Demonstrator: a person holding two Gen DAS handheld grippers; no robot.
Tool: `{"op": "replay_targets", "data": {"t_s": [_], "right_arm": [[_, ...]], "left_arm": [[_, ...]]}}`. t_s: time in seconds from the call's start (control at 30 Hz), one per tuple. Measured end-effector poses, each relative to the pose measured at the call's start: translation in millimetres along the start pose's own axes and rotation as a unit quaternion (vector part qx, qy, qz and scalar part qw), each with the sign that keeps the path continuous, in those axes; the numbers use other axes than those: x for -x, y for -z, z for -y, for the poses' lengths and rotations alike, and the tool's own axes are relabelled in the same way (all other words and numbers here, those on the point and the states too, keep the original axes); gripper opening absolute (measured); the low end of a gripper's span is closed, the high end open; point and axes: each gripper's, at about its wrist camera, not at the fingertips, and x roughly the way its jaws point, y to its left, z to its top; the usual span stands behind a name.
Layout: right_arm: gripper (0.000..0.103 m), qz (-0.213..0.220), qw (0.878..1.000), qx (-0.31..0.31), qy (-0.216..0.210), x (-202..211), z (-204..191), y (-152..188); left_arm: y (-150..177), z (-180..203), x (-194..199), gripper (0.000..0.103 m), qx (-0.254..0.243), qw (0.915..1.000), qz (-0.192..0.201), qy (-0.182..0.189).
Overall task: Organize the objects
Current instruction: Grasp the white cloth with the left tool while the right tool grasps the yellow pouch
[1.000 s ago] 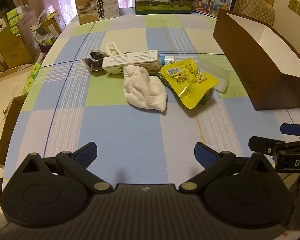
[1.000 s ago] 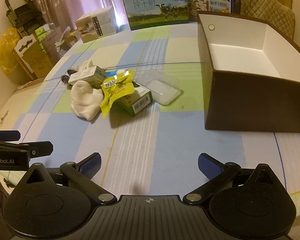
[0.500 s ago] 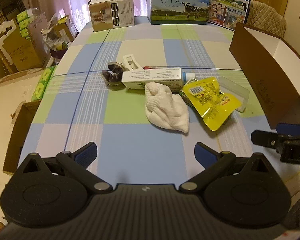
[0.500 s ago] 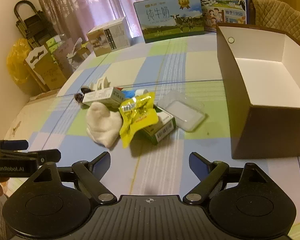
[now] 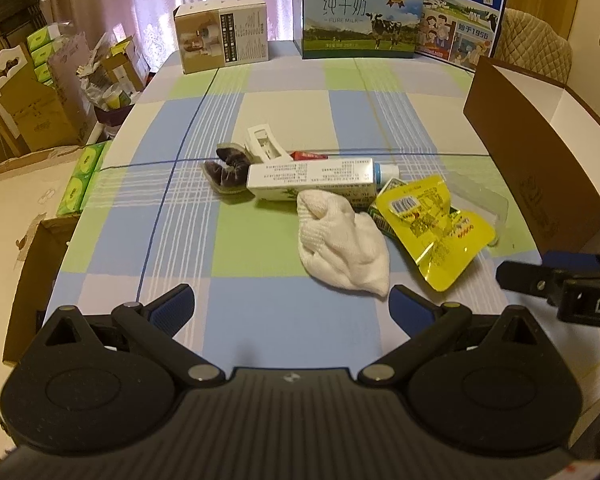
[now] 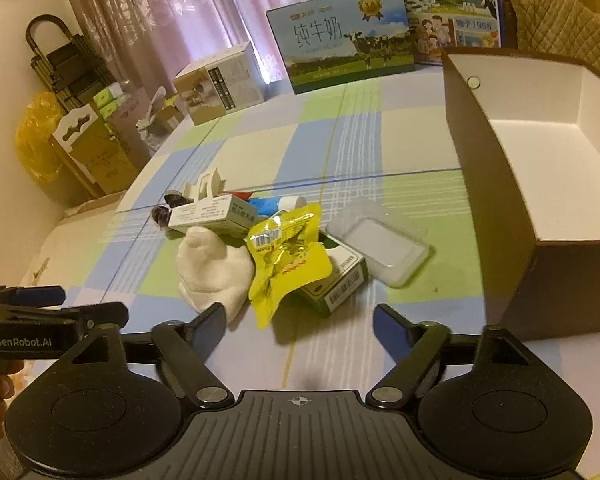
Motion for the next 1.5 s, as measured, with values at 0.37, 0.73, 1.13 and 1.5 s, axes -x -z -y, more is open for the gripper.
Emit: {"op": "replay_targets", "data": {"t_s": [0.37,0.73,1.13,1.5], "right_arm": [[0.047,-0.016,0.994,-0.089,-0.056,-28,16,-3],[0.035,0.020,0.988,-0.141,-0.058,-54,20,-14],[0.032,0.046,0.986,-0.151,-0.053,-77,23,-21],[0.000,0.064,0.982,-0.145,-0.099,-72,27,-23]], "left_arm": [[-15,-9,-25,0.102,0.008,0.9996,0.008,0.026],[-12,-22,-51,0.102,0.053,0.9980,0.003,0.034],[-16,-18,-74,0.102,0.062,0.9977,-0.009,0.028],[-17,0,-85,0.098,0.039,0.9988,0.000,0.030]]}}
